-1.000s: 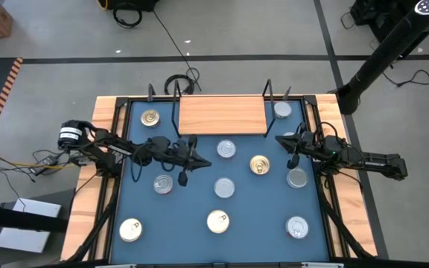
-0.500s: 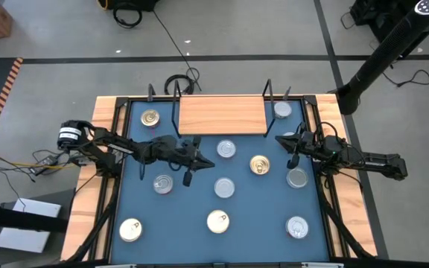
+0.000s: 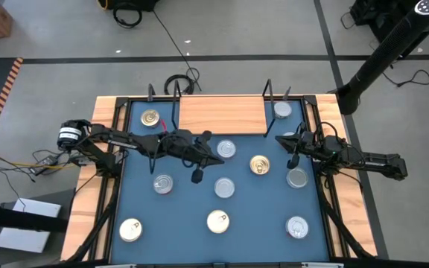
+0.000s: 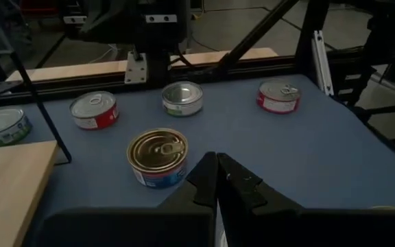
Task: Stack canned seafood by type on shelf
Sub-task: Put the top right blue tuna can on the shelf
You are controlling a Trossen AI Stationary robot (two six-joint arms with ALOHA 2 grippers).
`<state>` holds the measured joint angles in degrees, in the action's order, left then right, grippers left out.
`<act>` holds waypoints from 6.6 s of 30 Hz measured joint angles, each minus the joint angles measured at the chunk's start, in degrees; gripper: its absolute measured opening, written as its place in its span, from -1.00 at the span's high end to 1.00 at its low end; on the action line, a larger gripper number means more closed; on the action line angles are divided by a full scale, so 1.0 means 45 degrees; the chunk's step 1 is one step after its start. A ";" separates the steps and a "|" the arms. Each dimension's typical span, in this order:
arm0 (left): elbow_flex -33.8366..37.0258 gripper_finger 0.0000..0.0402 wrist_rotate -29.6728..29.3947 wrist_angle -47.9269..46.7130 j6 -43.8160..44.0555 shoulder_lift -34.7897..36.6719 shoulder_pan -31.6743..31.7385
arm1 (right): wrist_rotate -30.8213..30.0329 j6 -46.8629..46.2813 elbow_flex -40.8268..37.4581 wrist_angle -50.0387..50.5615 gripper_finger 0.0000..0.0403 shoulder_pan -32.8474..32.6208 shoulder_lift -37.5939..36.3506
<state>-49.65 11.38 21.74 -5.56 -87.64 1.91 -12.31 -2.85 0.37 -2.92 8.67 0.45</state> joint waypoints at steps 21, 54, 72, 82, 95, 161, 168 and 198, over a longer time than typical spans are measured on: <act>-0.0013 0.94 -0.0425 -0.1584 -0.0372 0.0092 -0.0685 | 0.0002 0.0000 0.0002 0.0000 0.89 0.0001 0.0004; -0.3336 0.94 0.1520 -0.4658 -0.1815 -0.1885 -0.0395 | 0.0002 -0.0005 0.0000 0.0000 0.89 0.0000 0.0004; -0.7913 0.94 0.1706 -0.7738 -0.4427 -0.5948 -0.0068 | -0.0001 -0.0002 0.0004 0.0000 0.89 0.0005 0.0004; -0.9090 0.95 0.0486 -0.6867 -0.5013 -0.7075 -0.0053 | 0.0000 -0.0001 0.0002 0.0000 0.89 0.0003 0.0004; -0.9752 0.92 0.0104 -0.6518 -0.4902 -0.8145 0.0076 | 0.0019 0.0000 0.0004 -0.0122 0.89 0.0000 0.0136; -1.0824 0.99 -0.3604 -0.9243 -0.7105 -0.8966 -0.1252 | 0.0004 -0.0004 0.0004 -0.0378 0.89 0.0000 0.0154; -1.1686 0.99 -0.3575 -1.0349 -0.6551 -0.8966 -0.1282 | 0.0000 0.0000 0.0004 -0.0376 0.89 0.0000 0.0154; -1.2354 0.50 -0.3517 -1.1558 -0.7674 -0.9423 -0.1224 | 0.0004 0.0000 0.0004 -0.0389 0.89 0.0005 0.0154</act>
<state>-105.25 -4.45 -30.27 -40.10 -130.04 -3.60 -12.29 -2.85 0.38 -4.67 8.69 1.15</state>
